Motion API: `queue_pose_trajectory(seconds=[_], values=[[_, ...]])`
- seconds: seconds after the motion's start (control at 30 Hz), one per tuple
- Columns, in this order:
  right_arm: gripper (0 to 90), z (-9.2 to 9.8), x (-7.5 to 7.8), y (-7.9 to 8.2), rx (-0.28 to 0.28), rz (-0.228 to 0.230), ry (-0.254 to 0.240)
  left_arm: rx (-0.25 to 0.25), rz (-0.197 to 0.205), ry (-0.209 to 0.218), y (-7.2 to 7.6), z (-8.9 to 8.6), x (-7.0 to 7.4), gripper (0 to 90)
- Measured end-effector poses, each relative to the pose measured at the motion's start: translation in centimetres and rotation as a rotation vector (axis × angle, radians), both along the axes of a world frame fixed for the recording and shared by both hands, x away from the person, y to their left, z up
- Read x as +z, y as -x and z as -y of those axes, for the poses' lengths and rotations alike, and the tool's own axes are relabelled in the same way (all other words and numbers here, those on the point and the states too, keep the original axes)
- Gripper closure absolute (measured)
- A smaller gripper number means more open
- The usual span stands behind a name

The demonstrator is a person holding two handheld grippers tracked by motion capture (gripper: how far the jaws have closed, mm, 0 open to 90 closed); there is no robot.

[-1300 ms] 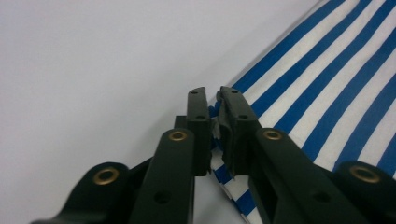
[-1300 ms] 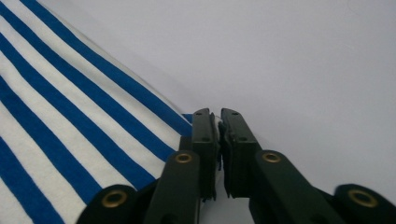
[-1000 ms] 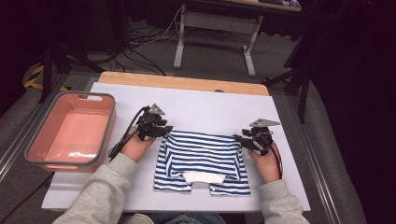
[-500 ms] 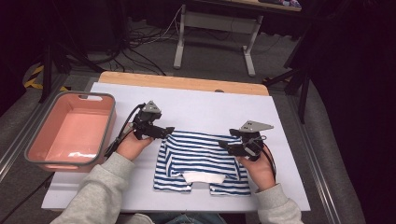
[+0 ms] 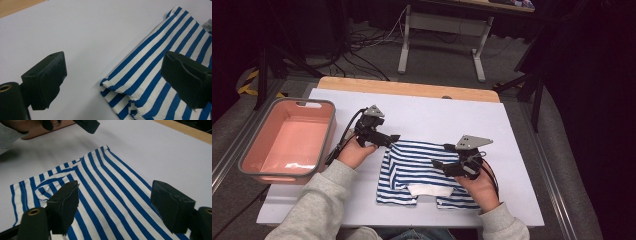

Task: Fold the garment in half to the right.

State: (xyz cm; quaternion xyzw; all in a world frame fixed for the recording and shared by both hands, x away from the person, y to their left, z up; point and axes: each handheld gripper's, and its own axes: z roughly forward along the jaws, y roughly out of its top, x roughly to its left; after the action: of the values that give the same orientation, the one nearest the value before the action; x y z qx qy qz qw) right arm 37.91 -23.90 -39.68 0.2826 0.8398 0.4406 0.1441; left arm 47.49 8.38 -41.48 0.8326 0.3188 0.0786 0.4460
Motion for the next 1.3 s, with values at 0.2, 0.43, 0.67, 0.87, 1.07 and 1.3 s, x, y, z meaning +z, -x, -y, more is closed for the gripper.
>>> queue_pose_trajectory(seconds=[0.2, 0.43, 0.67, 0.87, 1.07, 1.3], values=[[8.2, -2.0, 0.0, 0.5, 0.074, -0.032, -0.037, -0.021, -0.013, -0.042, 0.3, -0.1, -0.1, 3.8], [14.4, -4.9, -0.5, 1.3, 0.149, -0.031, 0.003, -0.039, -0.019, -0.044, 0.6, -0.4, -0.4, 2.8], [17.9, -6.9, -1.2, 1.9, 0.216, -0.033, 0.014, -0.018, -0.005, -0.052, 0.7, -0.2, -0.5, 6.5], [18.9, -7.9, -1.7, 2.3, 0.252, -0.042, 0.027, -0.006, -0.010, -0.049, 0.7, -0.2, -0.5, 8.7], [22.5, -8.4, -2.3, 2.5, 0.274, -0.071, 0.026, -0.001, -0.012, -0.051, 0.7, -0.2, -0.6, 11.3], [30.1, -9.1, -2.9, 2.9, 0.312, -0.075, 0.040, -0.004, -0.019, -0.058, 0.6, -0.3, -0.6, 16.9]])
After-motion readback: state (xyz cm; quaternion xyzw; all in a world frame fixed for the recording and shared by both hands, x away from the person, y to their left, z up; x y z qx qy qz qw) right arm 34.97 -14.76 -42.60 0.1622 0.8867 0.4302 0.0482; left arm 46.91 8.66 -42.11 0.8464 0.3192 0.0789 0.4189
